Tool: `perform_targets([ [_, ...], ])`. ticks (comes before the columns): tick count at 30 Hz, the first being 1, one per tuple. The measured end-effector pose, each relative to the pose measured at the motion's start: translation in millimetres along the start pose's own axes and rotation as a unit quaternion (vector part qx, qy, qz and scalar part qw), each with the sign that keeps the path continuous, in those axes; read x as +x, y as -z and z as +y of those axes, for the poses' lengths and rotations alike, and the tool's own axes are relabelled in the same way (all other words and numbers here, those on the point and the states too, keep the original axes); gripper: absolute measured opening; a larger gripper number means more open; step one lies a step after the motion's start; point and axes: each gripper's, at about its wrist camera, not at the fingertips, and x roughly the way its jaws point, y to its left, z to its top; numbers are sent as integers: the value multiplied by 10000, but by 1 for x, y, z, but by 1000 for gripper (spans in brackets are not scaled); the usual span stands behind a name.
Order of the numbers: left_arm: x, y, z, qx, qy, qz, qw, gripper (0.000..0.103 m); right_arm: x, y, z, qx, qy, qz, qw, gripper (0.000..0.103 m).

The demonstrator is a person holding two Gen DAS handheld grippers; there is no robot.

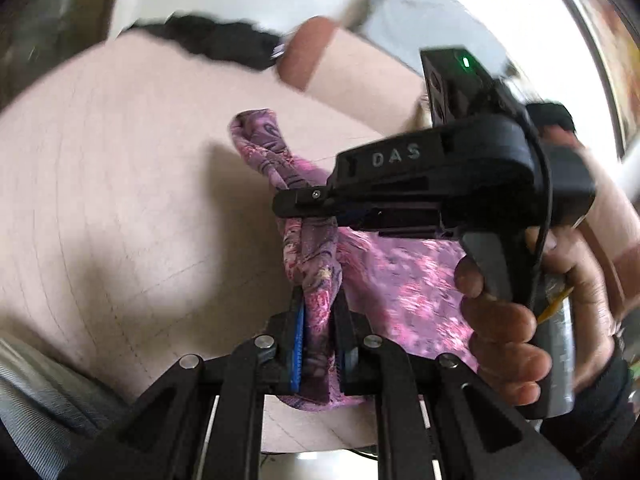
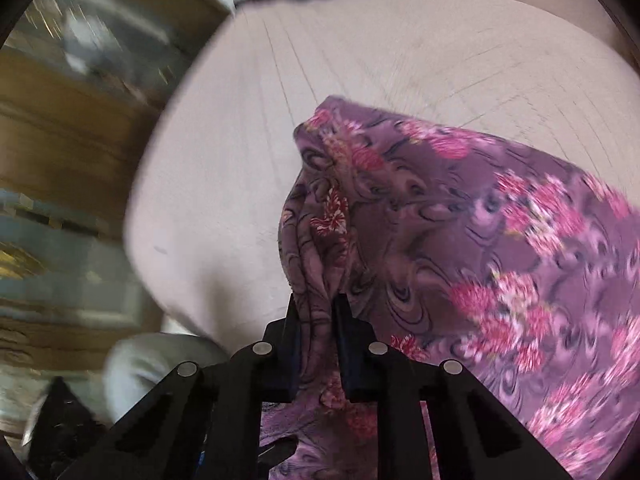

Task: Fold small clothes

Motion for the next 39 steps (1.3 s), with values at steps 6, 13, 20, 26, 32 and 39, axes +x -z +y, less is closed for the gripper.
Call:
perform_targets([
  [6,-13,-5,-95,1126,16,111,9936,12,-107,54,-57,336,-1103,-1221,9858,15],
  [13,34,-10,-196,2145,322,465,9751,12,-206,120,-155,1043,-1628,-2303,9537,15],
  [20,123,4,-234,2207,434,1231,9666,12,-224,145,-248,2332,-711,-2154,9456,15],
  [26,186,33,-240,1844,377,1768,9661,15,-203,154,-301,3127,-278,-1597,9359,15],
  [32,162,16,-212,1150,1072,2003,9670,42,-213,169,-318,3395,-436,-1572,9263,20],
  [39,117,-3,-148,949,254,1324,9863,54,-229,167,-290,2922,-153,-1843,9383,41],
])
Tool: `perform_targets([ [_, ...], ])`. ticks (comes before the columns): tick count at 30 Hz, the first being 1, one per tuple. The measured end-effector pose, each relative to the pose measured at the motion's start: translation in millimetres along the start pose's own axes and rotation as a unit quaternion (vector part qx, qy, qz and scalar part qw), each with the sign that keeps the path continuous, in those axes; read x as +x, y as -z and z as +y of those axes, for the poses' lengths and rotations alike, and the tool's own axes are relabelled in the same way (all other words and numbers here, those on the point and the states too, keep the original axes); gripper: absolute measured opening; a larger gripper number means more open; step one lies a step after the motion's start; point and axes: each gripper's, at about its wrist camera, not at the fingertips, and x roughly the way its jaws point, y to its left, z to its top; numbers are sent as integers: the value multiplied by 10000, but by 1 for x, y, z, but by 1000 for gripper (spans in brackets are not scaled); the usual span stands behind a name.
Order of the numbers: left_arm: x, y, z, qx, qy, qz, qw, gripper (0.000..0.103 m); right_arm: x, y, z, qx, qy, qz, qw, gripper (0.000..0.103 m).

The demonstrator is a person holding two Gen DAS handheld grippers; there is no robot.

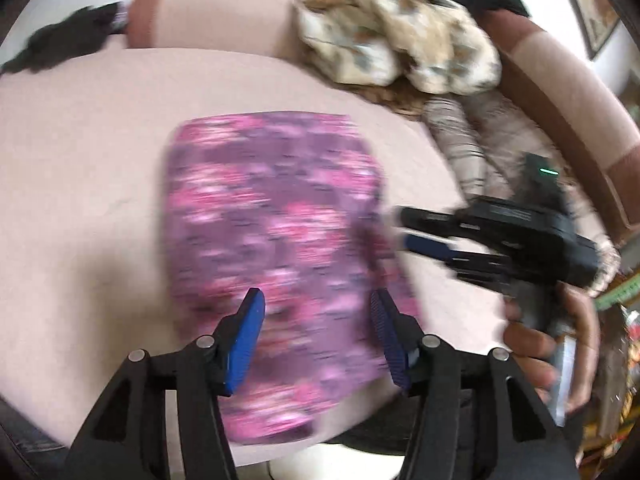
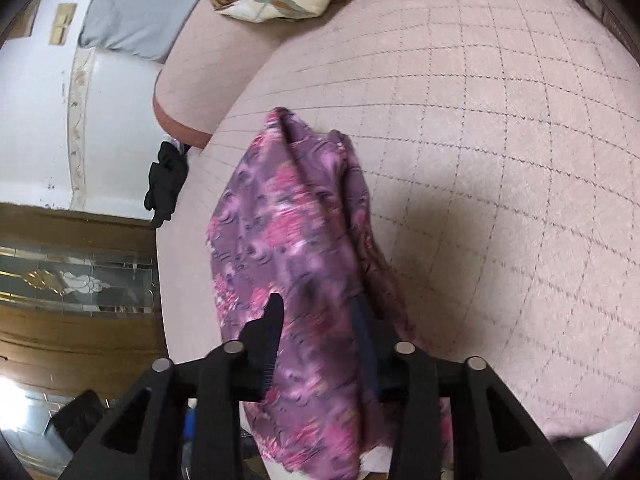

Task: Fold small clothes

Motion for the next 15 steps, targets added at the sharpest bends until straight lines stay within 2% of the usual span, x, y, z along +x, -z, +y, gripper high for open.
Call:
perform_targets([
  [2,6,5,22,-195,-202,33,9996,54,-4,23,15,-500,211,-71,9985,51],
  [4,20,13,34,-379,-220,166,9989,54,8,39,18,-797,641,63,9947,51],
  [6,25,28,46,-551,-192,336,9977,54,26,57,10,-1034,1645,326,9804,24],
  [7,29,33,50,-639,-174,420,9969,54,32,63,1,-1089,2255,386,9674,14],
  [8,32,37,52,-690,-149,465,9964,54,30,64,-3,-1061,2431,321,9636,14],
  [9,31,41,52,-709,-119,478,9963,54,20,66,-12,-935,2493,238,9636,14],
  [11,32,46,53,-704,-52,487,9963,59,5,72,-29,-584,2304,158,9712,14],
  [13,31,51,56,-748,45,560,9956,61,-6,78,-43,-219,2053,74,9784,21],
  [15,30,52,59,-857,213,602,9943,63,-17,79,-42,-272,1902,-159,9812,23],
])
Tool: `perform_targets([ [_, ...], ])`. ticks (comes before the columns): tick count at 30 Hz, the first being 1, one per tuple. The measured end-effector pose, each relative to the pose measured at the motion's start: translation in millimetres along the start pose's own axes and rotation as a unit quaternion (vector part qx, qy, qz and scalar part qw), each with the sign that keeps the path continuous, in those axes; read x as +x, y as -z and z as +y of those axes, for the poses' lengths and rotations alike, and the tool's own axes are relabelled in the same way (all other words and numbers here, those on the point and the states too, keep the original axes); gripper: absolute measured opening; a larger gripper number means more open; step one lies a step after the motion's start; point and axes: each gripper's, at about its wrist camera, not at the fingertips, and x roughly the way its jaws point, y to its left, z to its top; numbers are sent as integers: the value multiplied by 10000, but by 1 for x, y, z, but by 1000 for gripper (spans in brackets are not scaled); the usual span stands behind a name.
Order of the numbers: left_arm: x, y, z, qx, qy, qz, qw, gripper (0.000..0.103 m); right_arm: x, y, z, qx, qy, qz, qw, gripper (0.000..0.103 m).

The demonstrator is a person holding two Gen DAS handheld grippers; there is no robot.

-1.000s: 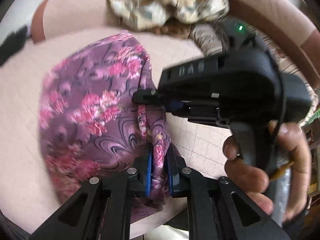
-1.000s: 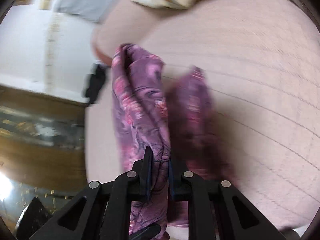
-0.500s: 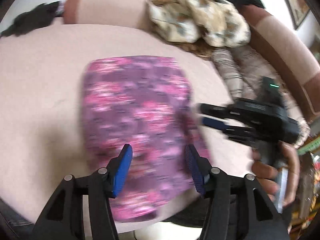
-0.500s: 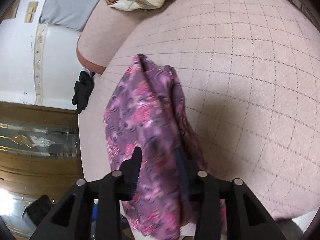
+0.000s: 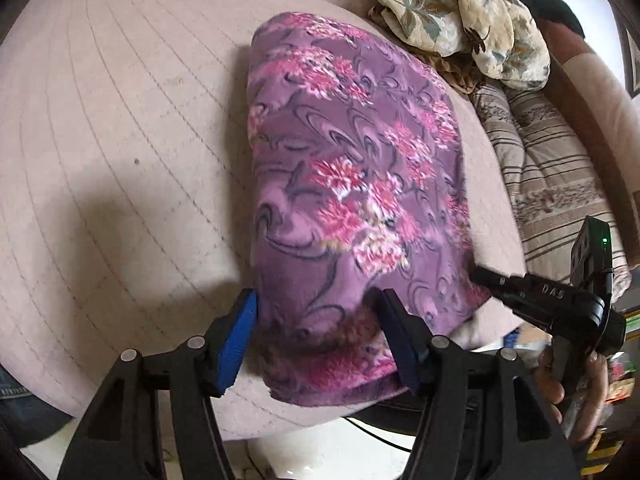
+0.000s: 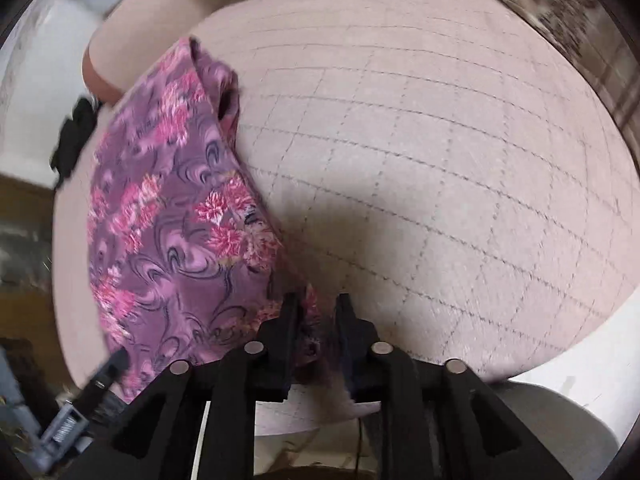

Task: Fold small clothes

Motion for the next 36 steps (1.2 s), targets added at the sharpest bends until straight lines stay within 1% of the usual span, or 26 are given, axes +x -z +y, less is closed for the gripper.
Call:
perform_targets([
  [1,-2,1,3,-91,118,24,9999,69,-7,-1,1,-32,-148,-166,9997,35],
  [2,-1,-1,5,-196,253,63,9995,73,-14,-1,1,-23,-340,-304,9990,63],
  [3,0,-2,8,-310,399,108,9987,74,-16,-1,-1,13,-516,-355,9980,76],
  [4,1,0,12,-390,459,134,9981,74,-15,-3,-2,56,-590,-323,9977,82],
  [5,5,-1,13,-436,448,170,9979,74,-11,-6,-1,111,-630,-249,9976,82],
  [6,10,0,15,-450,383,251,9979,74,-3,-7,-4,219,-695,-74,9973,80],
  [7,17,3,17,-496,424,347,9973,74,7,-7,-7,320,-787,147,9963,73],
  [9,16,10,17,-486,524,223,9972,74,25,-5,-12,481,-1035,581,9918,59],
  [10,16,11,16,-430,492,193,9977,70,23,-1,-12,456,-1061,576,9916,51],
  [11,14,12,15,-400,495,176,9978,52,26,-1,-14,400,-1059,559,9920,41],
  [12,14,12,16,-384,515,197,9977,42,27,1,-13,365,-1100,624,9913,33],
  [13,14,10,18,-371,477,245,9979,24,34,3,-11,386,-1115,692,9906,21],
  [14,11,7,22,-403,559,287,9972,13,36,4,-9,380,-1090,710,9908,18],
  [16,-9,0,38,-738,1102,274,9908,11,30,7,-4,312,-1207,638,9901,10],
  [17,-27,-2,45,-836,1326,163,9875,11,25,11,1,251,-1347,592,9888,9],
  [19,-56,-4,53,-689,1308,-81,9890,11,22,31,6,110,-1503,710,9860,8],
  [21,-53,0,61,-556,1086,54,9925,11,34,50,12,20,-1428,980,9849,9],
  [22,-37,4,65,-464,837,264,9951,12,46,59,18,-117,-1078,1165,9873,10],
  [23,-23,9,72,-460,617,386,9963,14,49,59,21,-192,-888,1154,9892,13],
  [24,-19,12,77,-535,610,376,9960,16,47,58,22,-197,-890,1142,9893,15],
  [27,-30,12,81,-480,576,153,9971,31,34,64,23,-197,-838,987,9914,45],
  [28,-42,9,78,-320,446,-6,9985,32,26,65,23,-229,-874,890,9919,62],
  [30,-65,4,73,-20,235,-288,9993,37,3,62,31,-330,-823,411,9952,63],
  [32,-91,-7,71,120,166,-580,9981,62,-22,55,40,-530,-923,61,9943,72],
  [35,-112,-30,69,323,80,-718,9969,69,-44,26,66,-840,-1317,-213,9875,86],
  [36,-113,-43,64,371,111,-706,9968,69,-49,6,75,-947,-1391,-278,9853,86],
])
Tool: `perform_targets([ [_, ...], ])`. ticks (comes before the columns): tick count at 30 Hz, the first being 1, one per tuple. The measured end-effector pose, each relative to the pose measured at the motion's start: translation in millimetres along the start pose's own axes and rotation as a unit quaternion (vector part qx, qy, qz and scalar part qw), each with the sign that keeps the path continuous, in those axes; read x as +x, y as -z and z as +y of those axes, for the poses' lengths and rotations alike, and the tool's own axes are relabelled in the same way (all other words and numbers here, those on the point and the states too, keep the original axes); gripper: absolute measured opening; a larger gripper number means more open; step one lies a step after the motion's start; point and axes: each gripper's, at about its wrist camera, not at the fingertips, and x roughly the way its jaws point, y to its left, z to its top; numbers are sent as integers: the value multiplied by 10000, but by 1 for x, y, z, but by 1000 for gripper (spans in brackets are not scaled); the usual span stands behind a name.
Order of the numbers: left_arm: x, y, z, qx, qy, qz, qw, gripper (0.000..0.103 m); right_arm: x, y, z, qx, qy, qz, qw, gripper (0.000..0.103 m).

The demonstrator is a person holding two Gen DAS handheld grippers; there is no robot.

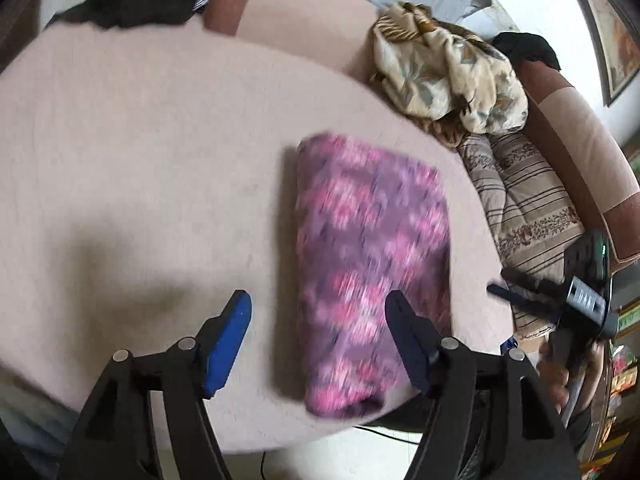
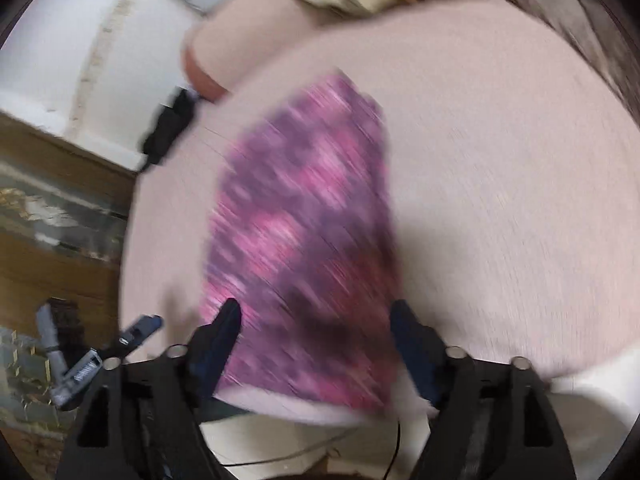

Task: Fold small clothes

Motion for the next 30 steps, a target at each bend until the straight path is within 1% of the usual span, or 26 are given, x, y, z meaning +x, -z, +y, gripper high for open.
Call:
perform_targets([
  [2,7,-30,-5,-29,106,20,9999,71,9,-42,13,-159,-67,-106,9998,86],
  [3,13,-45,-6,-87,132,21,9999,72,20,-66,17,-189,-102,-132,9997,86],
  [4,25,-62,-7,-161,138,38,9998,75,30,-84,16,-145,-124,-152,9997,86],
  [6,47,-88,-6,-283,129,138,9994,75,58,-113,0,198,-146,-79,9997,86],
  [8,79,-107,1,-475,290,365,9978,75,89,-130,-34,870,-55,-74,9962,86],
  [9,99,-113,9,-639,456,538,9955,75,101,-131,-46,1050,-159,-12,9943,86],
  [10,113,-114,15,-793,580,635,9931,75,110,-127,-56,1156,-207,93,9930,84],
  [11,125,-112,21,-955,740,702,9902,75,117,-124,-61,1254,-115,183,9919,78],
  [12,137,-106,28,-1131,952,744,9862,75,121,-122,-63,1223,-61,244,9922,74],
  [13,146,-101,34,-1319,1020,796,9828,75,124,-120,-63,1133,-17,274,9932,66],
  [14,155,-96,38,-1527,1018,906,9788,75,124,-119,-67,1057,121,271,9940,53],
  [15,162,-93,41,-1665,1131,1041,9740,75,124,-118,-72,1118,149,298,9932,46],
  [16,165,-93,41,-1719,1259,1069,9712,75,124,-117,-80,1270,121,334,9913,34],
  [17,165,-95,41,-1730,1271,1069,9708,75,126,-118,-85,1401,73,363,9894,26],
  [18,164,-97,40,-1742,1281,1056,9706,75,127,-117,-89,1505,-8,378,9879,25],
  [19,163,-99,35,-1658,1295,998,9725,75,128,-117,-91,1524,3,390,9875,23],
  [20,163,-100,29,-1478,1237,966,9765,75,132,-117,-89,1442,183,463,9883,22],
  [22,167,-99,21,-1239,1049,956,9821,75,138,-121,-86,1324,370,508,9892,22],
  [24,168,-97,16,-1121,991,902,9846,74,139,-122,-79,1210,457,508,9903,22],
  [25,166,-97,14,-1012,931,798,9873,50,139,-121,-78,1167,456,521,9907,26],
  [26,166,-98,9,-821,928,764,9893,37,138,-121,-76,1129,429,498,9914,28],
  [27,165,-98,5,-661,855,697,9917,37,135,-120,-77,1173,387,473,9912,31],
  [28,164,-99,6,-648,863,690,9918,34,134,-121,-80,1240,360,474,9905,43],
  [29,163,-99,7,-665,914,688,9912,31,133,-120,-83,1363,330,482,9889,59],
  [30,162,-99,9,-679,962,681,9907,29,134,-117,-88,1474,134,475,9878,62],
])
